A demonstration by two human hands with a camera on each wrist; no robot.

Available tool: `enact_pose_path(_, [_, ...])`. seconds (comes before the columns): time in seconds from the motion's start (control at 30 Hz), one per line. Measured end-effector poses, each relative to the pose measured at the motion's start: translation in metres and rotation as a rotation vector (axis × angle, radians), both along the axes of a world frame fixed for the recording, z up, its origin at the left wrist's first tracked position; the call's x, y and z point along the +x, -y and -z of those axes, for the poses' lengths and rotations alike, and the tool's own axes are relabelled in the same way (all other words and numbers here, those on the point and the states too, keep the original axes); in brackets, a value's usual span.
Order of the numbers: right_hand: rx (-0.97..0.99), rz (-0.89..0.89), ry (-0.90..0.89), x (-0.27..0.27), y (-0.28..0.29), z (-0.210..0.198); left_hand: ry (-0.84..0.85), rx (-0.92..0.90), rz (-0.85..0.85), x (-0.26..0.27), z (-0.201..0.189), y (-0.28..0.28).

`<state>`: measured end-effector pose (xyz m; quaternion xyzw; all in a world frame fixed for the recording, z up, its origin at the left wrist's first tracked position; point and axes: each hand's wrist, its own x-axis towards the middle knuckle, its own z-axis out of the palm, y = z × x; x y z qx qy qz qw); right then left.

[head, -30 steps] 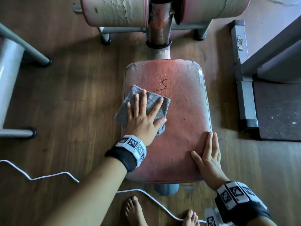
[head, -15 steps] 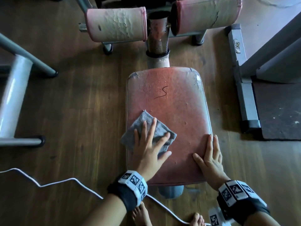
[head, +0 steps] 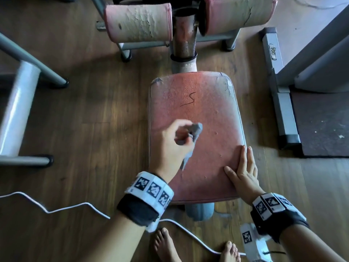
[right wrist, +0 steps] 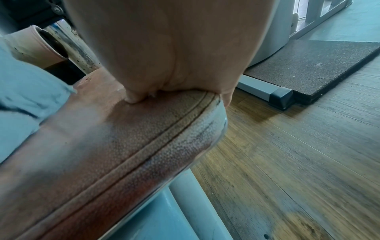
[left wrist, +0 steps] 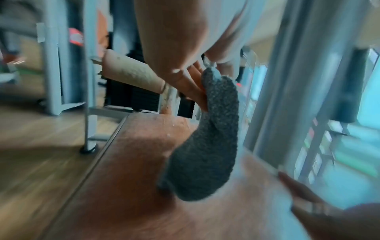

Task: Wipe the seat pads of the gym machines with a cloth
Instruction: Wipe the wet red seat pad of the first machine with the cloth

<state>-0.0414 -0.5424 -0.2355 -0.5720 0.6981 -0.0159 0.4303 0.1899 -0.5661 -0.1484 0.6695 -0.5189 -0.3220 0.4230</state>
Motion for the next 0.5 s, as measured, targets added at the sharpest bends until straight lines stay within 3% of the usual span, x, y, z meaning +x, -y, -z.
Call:
enact_pose_path(0.07, [-0.001,0.004,0.0,0.0,0.0,0.001,-0.197,-0.036,-0.118,0.007,-0.014,0.002])
enact_pose_path(0.17, [-0.012,0.006,-0.001,-0.001,-0.001,0.001,-0.148,0.058,-0.225,0.03,-0.001,-0.001])
enact_pose_path(0.23, [-0.005,-0.002,-0.003,-0.001,-0.001,0.001,-0.002,0.18,-0.233,0.043,0.019,-0.008])
enact_pose_path(0.3, [-0.004,-0.005,0.0,0.0,-0.001,0.001,0.292,0.208,-0.176,0.045,0.032,-0.014])
enact_pose_path(0.33, [-0.008,-0.005,0.002,0.0,-0.001,0.0,0.418,0.207,-0.09,0.042,0.037,-0.015])
enact_pose_path(0.43, [-0.01,-0.003,0.002,-0.001,-0.001,0.0,0.576,0.326,0.27,0.022,0.059,-0.015])
enact_pose_path(0.5, [-0.009,-0.002,0.009,-0.001,-0.002,0.0,0.779,0.389,0.348,0.009,0.077,-0.017])
